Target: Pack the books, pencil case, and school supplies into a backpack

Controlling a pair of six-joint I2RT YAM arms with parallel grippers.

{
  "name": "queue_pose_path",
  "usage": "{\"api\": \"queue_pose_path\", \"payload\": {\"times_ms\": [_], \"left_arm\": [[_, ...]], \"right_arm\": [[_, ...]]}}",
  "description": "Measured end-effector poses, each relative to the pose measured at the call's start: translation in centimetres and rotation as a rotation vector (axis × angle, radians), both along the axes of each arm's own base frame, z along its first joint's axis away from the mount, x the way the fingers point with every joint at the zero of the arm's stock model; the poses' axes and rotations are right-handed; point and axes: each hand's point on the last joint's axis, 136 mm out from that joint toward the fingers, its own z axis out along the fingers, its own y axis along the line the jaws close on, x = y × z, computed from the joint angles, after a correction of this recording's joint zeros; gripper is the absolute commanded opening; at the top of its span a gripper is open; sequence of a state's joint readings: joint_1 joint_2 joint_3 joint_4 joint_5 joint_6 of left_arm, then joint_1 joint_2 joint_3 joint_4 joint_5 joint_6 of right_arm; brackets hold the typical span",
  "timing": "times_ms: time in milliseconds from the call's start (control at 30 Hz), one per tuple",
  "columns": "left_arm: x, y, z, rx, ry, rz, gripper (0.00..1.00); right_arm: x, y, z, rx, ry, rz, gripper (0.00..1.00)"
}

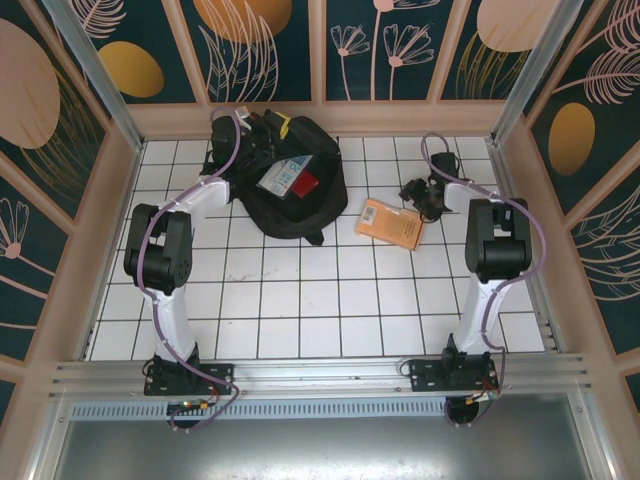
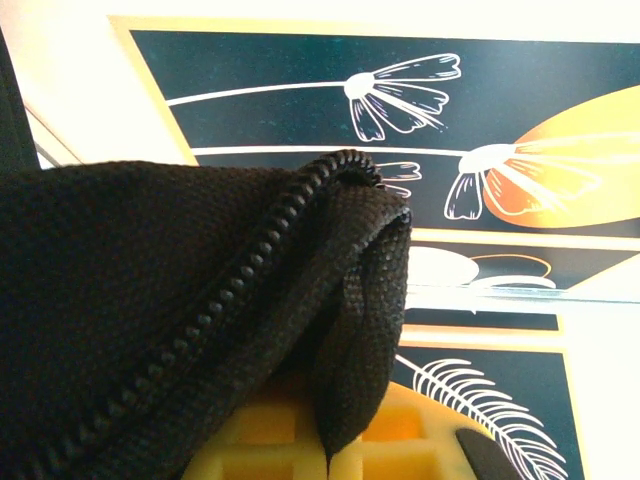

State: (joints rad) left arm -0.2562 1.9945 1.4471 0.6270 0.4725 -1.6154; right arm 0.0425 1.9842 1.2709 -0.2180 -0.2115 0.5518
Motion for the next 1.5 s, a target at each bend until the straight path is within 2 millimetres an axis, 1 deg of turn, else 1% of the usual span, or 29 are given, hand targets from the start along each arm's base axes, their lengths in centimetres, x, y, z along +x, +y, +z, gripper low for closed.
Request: {"api": "queue_pose_path", "payload": {"times_ms": [133,233,300,400,467,533,600,667,767,833,900,933,1000,1067,1133,1333,1500], "left_arm": [[0.0,0.0,0.0,-0.005,0.001,0.0,0.0],[0.0,0.0,0.0,-0.005,0.002,-0.001,0.0],[-0.1,0.0,-0.1,-0.005,0.003,-0.002,0.0],[-0.1,0.0,-0.1,-0.005,0.004,-0.003,0.0],[-0.1,0.0,-0.2,-0.004,0.004,-0.003,0.0],[-0.1,0.0,-0.3,-0.004,0.005,-0.003,0.0],[-0.2,0.0,-0.4,-0.003,0.006,-0.003,0.0],[-0.2,0.0,-0.4,-0.004,0.007,-0.003,0.0],[-0.2,0.0,-0.4,-0.004,0.007,-0.003,0.0],[-0.2,0.0,-0.4,-0.003,0.007,-0.003,0.0],[-0.2,0.0,-0.4,-0.003,0.007,-0.003,0.0],[-0.2,0.0,-0.5,-0.003,0.008,-0.003,0.0],[-0.3,0.0,-0.4,-0.003,0.007,-0.003,0.0],[-0.4,0.0,-0.2,-0.004,0.005,-0.003,0.0],[-0.4,0.1,-0.2,-0.004,0.004,-0.003,0.0],[-0.4,0.0,-0.2,-0.001,0.002,-0.003,0.0],[-0.6,-0.4,-0.4,0.0,0.006,-0.01,0.0]], "right_arm": [[-3.1,0.7,0.6,0.036,0.009,0.021,0.64],[-5.4,1.8,1.2,0.067,0.009,0.054,0.64],[-7.1,3.2,1.9,0.093,-0.003,0.091,0.64],[-9.4,5.9,2.9,0.14,-0.026,0.166,0.64],[-11.2,7.9,3.3,0.179,-0.034,0.221,0.64],[-12.6,9.2,3.4,0.201,-0.035,0.262,0.63],[-13.9,9.9,3.2,0.213,-0.025,0.287,0.61],[-14.8,9.9,2.7,0.208,-0.008,0.287,0.61],[-15.3,8.7,2.6,0.147,-0.004,0.251,0.6],[-15.5,8.1,3.1,0.122,-0.022,0.238,0.58],[-15.6,8.0,3.6,0.118,-0.038,0.239,0.58],[-15.6,8.2,3.7,0.123,-0.04,0.248,0.57],[-16.1,8.9,3.1,0.133,-0.016,0.275,0.56],[-16.9,9.9,1.7,0.141,0.033,0.308,0.56],[-17.3,10.4,1.0,0.144,0.06,0.326,0.55],[-17.4,11.6,1.1,0.209,0.047,0.34,0.51],[-16.2,13.8,1.2,0.332,0.026,0.322,0.49]]}}
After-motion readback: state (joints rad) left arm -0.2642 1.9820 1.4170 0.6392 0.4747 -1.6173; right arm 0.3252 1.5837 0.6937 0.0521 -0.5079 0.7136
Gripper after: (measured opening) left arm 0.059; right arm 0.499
